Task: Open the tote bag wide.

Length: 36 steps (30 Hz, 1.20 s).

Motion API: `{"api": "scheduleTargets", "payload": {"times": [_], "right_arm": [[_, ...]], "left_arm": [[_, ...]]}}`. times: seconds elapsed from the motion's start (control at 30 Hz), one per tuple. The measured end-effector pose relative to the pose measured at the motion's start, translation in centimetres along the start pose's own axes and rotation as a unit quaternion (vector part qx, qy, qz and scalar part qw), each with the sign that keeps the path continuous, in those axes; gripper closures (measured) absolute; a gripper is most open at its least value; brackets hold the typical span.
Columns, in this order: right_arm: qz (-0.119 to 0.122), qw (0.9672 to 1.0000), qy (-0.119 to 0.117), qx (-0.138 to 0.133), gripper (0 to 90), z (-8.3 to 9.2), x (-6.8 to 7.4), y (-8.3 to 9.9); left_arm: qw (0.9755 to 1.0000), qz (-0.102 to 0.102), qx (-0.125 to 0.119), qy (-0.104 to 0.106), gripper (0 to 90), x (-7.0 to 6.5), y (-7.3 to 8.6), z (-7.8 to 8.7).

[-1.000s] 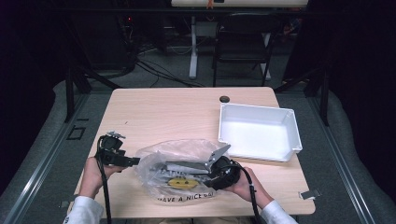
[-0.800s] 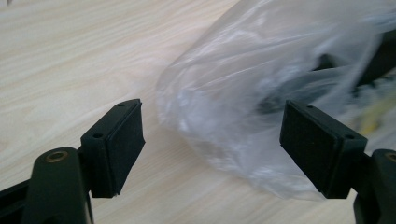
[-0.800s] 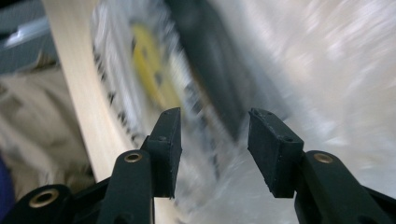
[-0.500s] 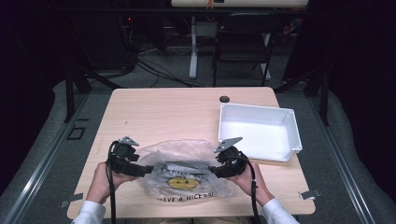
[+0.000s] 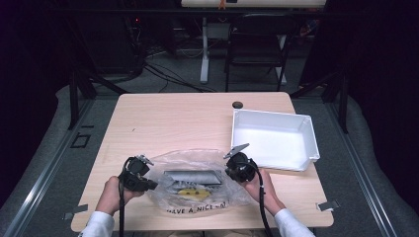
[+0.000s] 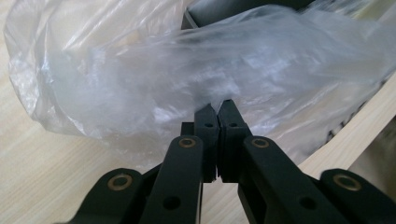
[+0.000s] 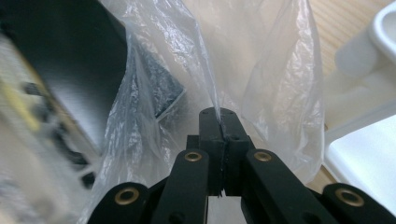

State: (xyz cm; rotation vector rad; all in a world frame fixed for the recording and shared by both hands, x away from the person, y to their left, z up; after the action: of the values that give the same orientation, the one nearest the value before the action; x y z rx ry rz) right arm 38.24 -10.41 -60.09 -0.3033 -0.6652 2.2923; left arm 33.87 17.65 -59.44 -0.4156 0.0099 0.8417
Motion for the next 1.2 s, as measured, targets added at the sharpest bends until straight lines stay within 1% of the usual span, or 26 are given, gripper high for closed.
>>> {"api": "scheduleTargets", "payload": {"times": [0.03, 0.07, 0.1, 0.17, 0.23, 0.3, 0.43, 0.5, 0.57, 0.6, 0.63, 0.67, 0.7, 0.73, 0.77, 0.8, 0.87, 0.9, 0.93, 0.97, 1.0, 1.03, 1.07, 1.13, 1.17, 1.2], "right_arm": [[0.001, 1.0000, 0.006, 0.000, 90.0, -0.3, -0.2, 0.0], [0.001, 0.9999, 0.010, 0.007, 90.0, -0.5, -0.3, 0.1], [-0.001, 0.9999, 0.011, 0.009, 90.0, -0.7, -0.4, 0.2], [0.001, 0.9995, 0.024, 0.018, 90.0, -1.0, -0.8, 0.5], [-0.001, 0.9991, 0.033, 0.027, 90.0, -1.1, -1.1, 0.8], [-0.004, 0.9984, 0.045, 0.033, 90.0, -1.2, -1.5, 1.0], [-0.003, 0.9966, 0.058, 0.058, 90.0, -1.2, -2.2, 1.6], [-0.008, 0.9961, 0.064, 0.060, 90.0, -1.3, -2.4, 1.8], [-0.008, 0.9951, 0.075, 0.065, 90.0, -1.3, -2.7, 2.0], [-0.006, 0.9946, 0.077, 0.069, 90.0, -1.3, -2.7, 2.0], [-0.004, 0.9941, 0.080, 0.074, 90.0, -1.2, -2.9, 2.1], [-0.010, 0.9947, 0.078, 0.067, 90.0, -1.2, -2.9, 2.1], [-0.002, 0.9934, 0.083, 0.079, 90.0, -1.0, -3.1, 2.2], [-0.002, 0.9932, 0.084, 0.082, 90.0, -1.0, -3.1, 2.3], [-0.002, 0.9929, 0.085, 0.084, 90.0, -1.0, -3.2, 2.4], [-0.006, 0.9930, 0.084, 0.083, 90.0, -1.0, -3.2, 2.5], [-0.001, 0.9927, 0.080, 0.090, 90.0, -1.0, -3.3, 2.6], [0.000, 0.9929, 0.078, 0.090, 90.0, -0.9, -3.2, 2.6], [-0.002, 0.9939, 0.075, 0.080, 89.0, -0.9, -3.1, 2.5], [-0.006, 0.9949, 0.066, 0.076, 86.5, -0.7, -2.9, 2.4], [-0.006, 0.9957, 0.060, 0.070, 84.5, -0.4, -2.9, 2.2], [-0.009, 0.9963, 0.059, 0.062, 83.6, -0.1, -2.8, 2.0], [-0.006, 0.9969, 0.053, 0.058, 81.9, 0.3, -2.7, 1.8], [-0.008, 0.9981, 0.043, 0.043, 78.7, 1.0, -2.4, 1.5], [-0.009, 0.9985, 0.042, 0.035, 77.2, 1.3, -2.3, 1.4], [-0.008, 0.9987, 0.038, 0.032, 74.8, 1.7, -2.3, 1.3]], "left_arm": [[0.9999, 0.002, 0.010, -0.003, 89.7, 0.1, 0.2, -0.3], [0.9999, 0.002, 0.016, -0.003, 89.8, 0.1, 0.3, -0.6], [0.9996, -0.004, 0.029, -0.002, 89.9, 0.1, 0.5, -0.9], [0.9989, -0.008, 0.044, -0.013, 90.0, 0.1, 0.8, -1.2], [0.9984, -0.013, 0.053, -0.015, 90.0, 0.2, 1.1, -1.4], [0.9973, -0.013, 0.069, -0.020, 90.0, 0.3, 1.5, -1.5], [0.9950, -0.013, 0.095, -0.028, 90.0, 0.9, 2.3, -1.6], [0.9935, -0.012, 0.108, -0.033, 90.0, 1.2, 2.7, -1.7], [0.9928, -0.010, 0.114, -0.035, 90.0, 1.4, 2.9, -1.6], [0.9920, -0.012, 0.118, -0.041, 90.0, 1.6, 3.0, -1.6], [0.9918, -0.009, 0.119, -0.045, 90.0, 1.7, 3.0, -1.6], [0.9915, -0.010, 0.123, -0.042, 90.0, 1.8, 3.1, -1.6], [0.9914, -0.008, 0.123, -0.043, 90.0, 1.9, 3.2, -1.6], [0.9909, -0.007, 0.126, -0.047, 90.0, 1.9, 3.2, -1.6], [0.9908, -0.006, 0.128, -0.044, 90.0, 2.0, 3.3, -1.5], [0.9912, -0.004, 0.124, -0.047, 89.8, 2.1, 3.2, -1.5], [0.9918, -0.003, 0.120, -0.042, 89.5, 2.1, 3.2, -1.4], [0.9922, -0.001, 0.117, -0.041, 86.8, 2.1, 3.1, -1.3], [0.9928, 0.005, 0.113, -0.040, 80.5, 2.1, 3.0, -1.1], [0.9934, 0.004, 0.108, -0.038, 77.9, 2.1, 2.9, -0.9], [0.9946, 0.012, 0.098, -0.031, 70.1, 2.0, 2.7, -0.5], [0.9955, 0.012, 0.089, -0.029, 65.4, 2.0, 2.6, -0.1], [0.9962, 0.012, 0.082, -0.027, 63.9, 1.9, 2.4, 0.3], [0.9970, 0.019, 0.071, -0.023, 51.0, 1.9, 2.2, 1.1], [0.9971, 0.018, 0.070, -0.024, 49.4, 1.9, 2.2, 1.5], [0.9974, 0.021, 0.066, -0.020, 45.9, 1.9, 2.2, 1.8]]}}
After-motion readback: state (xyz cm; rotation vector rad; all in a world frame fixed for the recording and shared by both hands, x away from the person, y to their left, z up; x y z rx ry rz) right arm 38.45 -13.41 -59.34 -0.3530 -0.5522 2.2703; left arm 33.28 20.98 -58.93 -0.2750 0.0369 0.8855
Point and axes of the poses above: each handheld gripper's, and its own axes: z roughly backward along the jaws, y roughly out of its underside, x roughly to its left, the point moved 8 cm from there along -z, roughly forward along the jaws, and after that the axes turned 1 degree about -x, right-handed, at the moved point
